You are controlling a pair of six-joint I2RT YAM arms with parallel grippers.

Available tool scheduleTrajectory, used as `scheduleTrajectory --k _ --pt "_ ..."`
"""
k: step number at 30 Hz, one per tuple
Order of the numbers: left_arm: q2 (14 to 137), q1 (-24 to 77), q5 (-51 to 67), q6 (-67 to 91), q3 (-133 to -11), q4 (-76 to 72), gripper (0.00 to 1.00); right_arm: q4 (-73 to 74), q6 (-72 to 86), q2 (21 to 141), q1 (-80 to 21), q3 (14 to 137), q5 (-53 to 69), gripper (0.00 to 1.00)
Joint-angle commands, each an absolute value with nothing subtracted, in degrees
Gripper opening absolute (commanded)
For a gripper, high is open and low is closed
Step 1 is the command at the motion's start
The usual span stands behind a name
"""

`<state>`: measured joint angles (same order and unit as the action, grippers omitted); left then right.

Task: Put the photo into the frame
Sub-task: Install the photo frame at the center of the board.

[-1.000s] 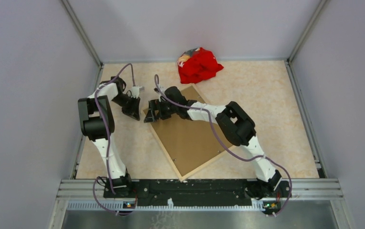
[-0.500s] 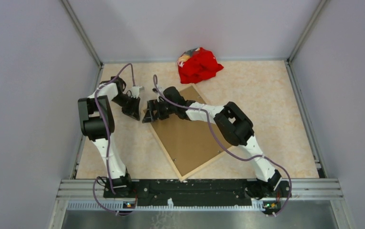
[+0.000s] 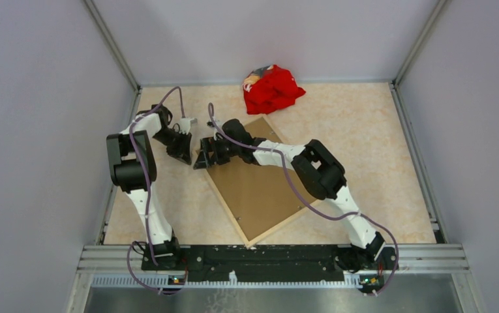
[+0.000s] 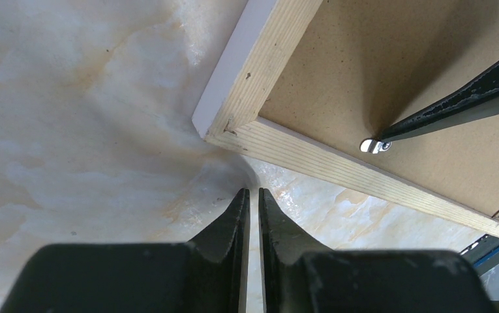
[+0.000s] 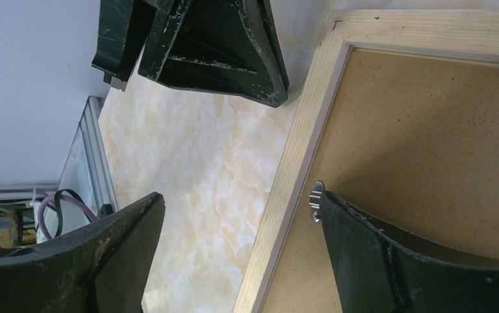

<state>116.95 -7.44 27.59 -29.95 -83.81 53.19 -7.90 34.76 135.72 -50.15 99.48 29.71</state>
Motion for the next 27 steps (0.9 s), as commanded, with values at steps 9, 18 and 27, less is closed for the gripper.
scheduleTrajectory --k 9,18,27 --pt "117.8 -7.3 28.1 -30.5 -85.9 53.6 0.16 -6.6 33.6 139.3 -51.0 103.7 33.4 0.88" --pt "117.7 -7.3 28.2 -30.4 -86.3 53.8 0.16 -6.0 32.9 138.8 -50.9 104.2 34.6 0.88" --pt "117.8 -7.4 28.3 -30.3 -86.5 53.8 0.16 -3.3 31.4 139.7 -50.9 105.3 36.4 0.88"
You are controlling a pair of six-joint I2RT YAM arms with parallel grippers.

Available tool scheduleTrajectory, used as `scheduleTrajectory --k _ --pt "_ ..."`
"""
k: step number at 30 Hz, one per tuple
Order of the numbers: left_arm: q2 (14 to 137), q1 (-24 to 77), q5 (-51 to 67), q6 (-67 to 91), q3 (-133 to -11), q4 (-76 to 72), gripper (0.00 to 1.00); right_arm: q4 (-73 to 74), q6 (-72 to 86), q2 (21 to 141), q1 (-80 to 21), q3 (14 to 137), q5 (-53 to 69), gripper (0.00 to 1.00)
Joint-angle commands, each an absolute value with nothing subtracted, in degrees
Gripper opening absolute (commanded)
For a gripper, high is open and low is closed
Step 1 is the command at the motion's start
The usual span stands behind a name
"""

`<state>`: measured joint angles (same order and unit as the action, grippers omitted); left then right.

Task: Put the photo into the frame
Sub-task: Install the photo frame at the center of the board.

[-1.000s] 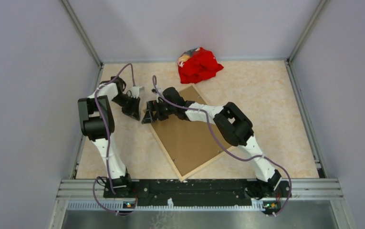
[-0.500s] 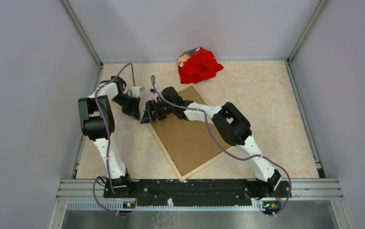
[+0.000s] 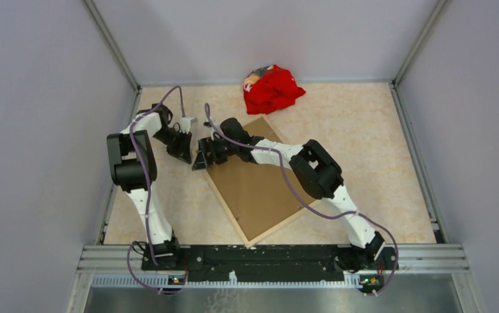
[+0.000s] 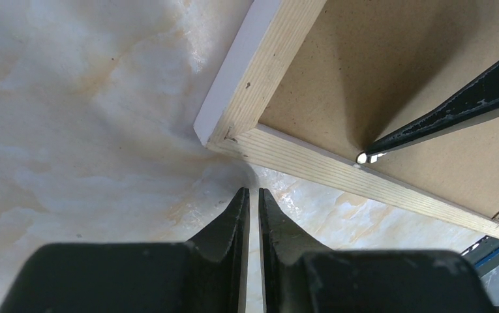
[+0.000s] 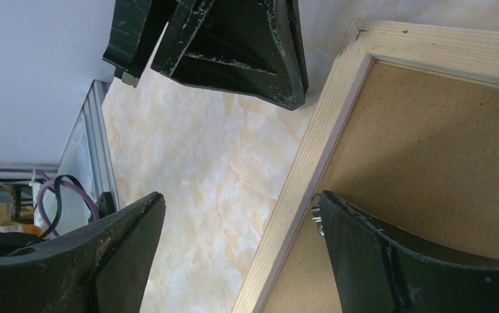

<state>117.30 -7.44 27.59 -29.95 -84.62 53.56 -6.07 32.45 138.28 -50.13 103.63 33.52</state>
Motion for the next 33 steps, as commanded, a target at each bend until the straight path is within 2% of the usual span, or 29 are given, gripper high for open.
scheduleTrajectory --k 1,25,33 --pt "117.8 -7.3 28.3 -30.2 -86.6 53.8 0.16 -3.2 31.2 139.6 -50.9 105.4 36.4 0.87" --pt "118.9 -6.7 28.3 -29.8 -87.6 53.9 0.16 6.1 24.9 145.3 -49.7 114.9 43.2 0.87" --pt "119.2 -6.7 28.6 -29.7 -87.7 53.6 0.16 7.3 23.7 143.0 -49.9 111.7 43.8 0.86"
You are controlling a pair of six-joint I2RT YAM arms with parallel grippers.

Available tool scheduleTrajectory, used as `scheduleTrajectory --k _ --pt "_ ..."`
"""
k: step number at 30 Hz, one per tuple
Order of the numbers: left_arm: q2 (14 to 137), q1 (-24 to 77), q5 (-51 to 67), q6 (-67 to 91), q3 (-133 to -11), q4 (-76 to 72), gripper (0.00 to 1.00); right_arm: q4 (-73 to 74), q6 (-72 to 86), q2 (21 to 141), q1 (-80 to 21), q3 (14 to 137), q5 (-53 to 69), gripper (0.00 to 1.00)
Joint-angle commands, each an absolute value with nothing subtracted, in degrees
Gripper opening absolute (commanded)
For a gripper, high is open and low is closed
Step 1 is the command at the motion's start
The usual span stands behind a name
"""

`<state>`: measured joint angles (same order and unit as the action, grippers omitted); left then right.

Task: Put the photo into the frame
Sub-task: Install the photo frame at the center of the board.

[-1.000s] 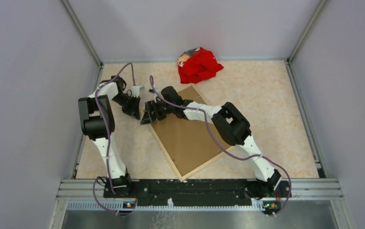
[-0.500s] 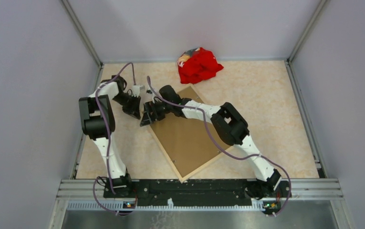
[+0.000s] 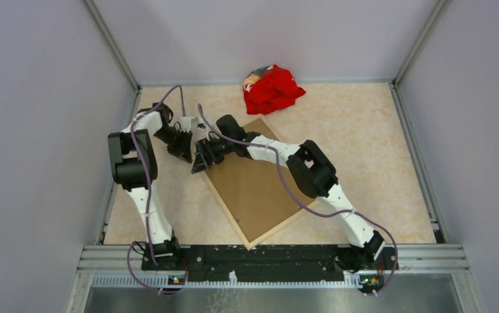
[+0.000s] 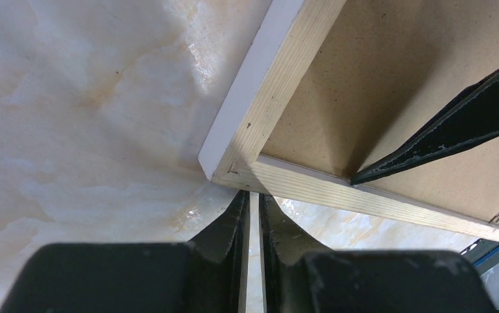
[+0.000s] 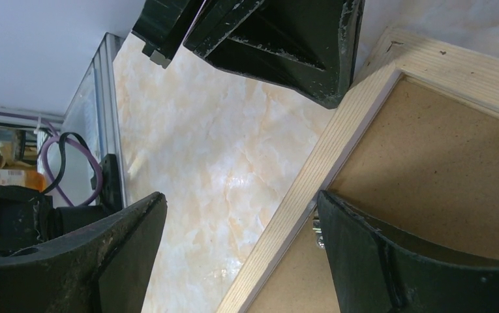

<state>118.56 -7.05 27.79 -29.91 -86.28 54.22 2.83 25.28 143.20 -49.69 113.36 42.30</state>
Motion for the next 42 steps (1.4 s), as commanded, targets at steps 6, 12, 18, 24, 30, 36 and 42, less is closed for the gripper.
scheduleTrajectory --k 6,12,18,24,30,36,42 --pt "119.2 -6.7 29.1 -29.6 -87.8 53.6 0.16 7.3 22.7 140.9 -50.5 109.0 44.8 0.85" --pt "117.6 -6.6 29.7 -30.4 -87.2 54.7 0.16 9.7 21.2 140.3 -50.6 110.0 46.1 0.85" --pt "115.6 -6.9 30.4 -34.4 -87.2 59.7 0.17 13.7 20.0 136.2 -49.4 112.2 41.5 0.94" --pt "114.6 -8.5 31.7 -40.3 -91.5 66.5 0.22 11.5 23.5 125.4 -47.5 104.5 32.7 0.99" --pt "118.1 -8.2 32.0 -37.7 -99.7 65.3 0.24 9.9 28.2 109.4 -44.6 82.7 22.9 0.99" --pt "125.6 -6.7 35.5 -32.5 -110.5 62.2 0.37 13.6 33.6 89.4 -43.4 57.9 15.2 0.98" --pt "131.2 -3.7 39.5 -30.6 -116.3 61.7 0.39 16.9 42.7 71.6 -43.0 41.7 15.6 0.98"
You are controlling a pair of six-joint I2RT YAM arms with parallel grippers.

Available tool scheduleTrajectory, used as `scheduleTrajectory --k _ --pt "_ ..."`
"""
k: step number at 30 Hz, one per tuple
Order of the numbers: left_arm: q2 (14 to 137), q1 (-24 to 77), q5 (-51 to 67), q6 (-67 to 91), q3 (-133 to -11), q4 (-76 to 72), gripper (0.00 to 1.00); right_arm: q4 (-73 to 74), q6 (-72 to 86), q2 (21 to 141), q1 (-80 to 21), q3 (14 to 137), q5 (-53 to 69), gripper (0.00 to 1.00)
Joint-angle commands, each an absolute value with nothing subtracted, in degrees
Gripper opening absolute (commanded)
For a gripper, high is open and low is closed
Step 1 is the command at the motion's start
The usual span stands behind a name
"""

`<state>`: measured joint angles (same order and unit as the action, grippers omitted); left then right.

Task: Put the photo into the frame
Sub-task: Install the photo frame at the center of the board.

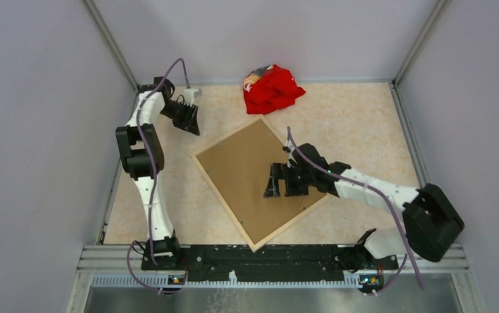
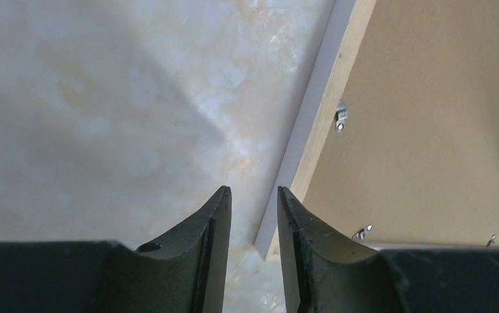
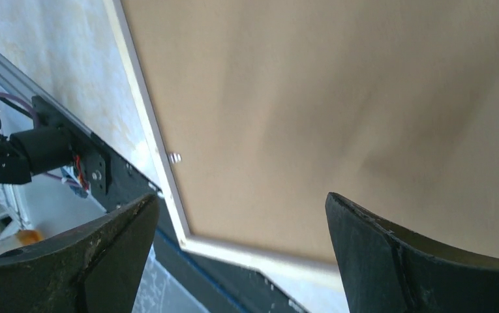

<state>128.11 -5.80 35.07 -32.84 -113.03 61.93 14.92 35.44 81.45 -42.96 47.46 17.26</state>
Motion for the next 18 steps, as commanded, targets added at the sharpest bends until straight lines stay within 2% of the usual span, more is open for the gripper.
scheduleTrajectory --k 1,6,18 --pt "131.9 -3.6 39.9 -30.2 -116.8 61.6 0.37 17.6 44.0 69.2 -42.9 40.1 15.6 0.98" --pt "134.0 -3.1 38.9 -29.3 -116.8 60.1 0.29 19.9 48.9 60.6 -42.7 33.6 17.5 0.98" --pt "134.1 -3.2 39.6 -30.6 -111.1 58.6 0.11 27.0 51.0 52.8 -42.6 25.7 18.2 0.98"
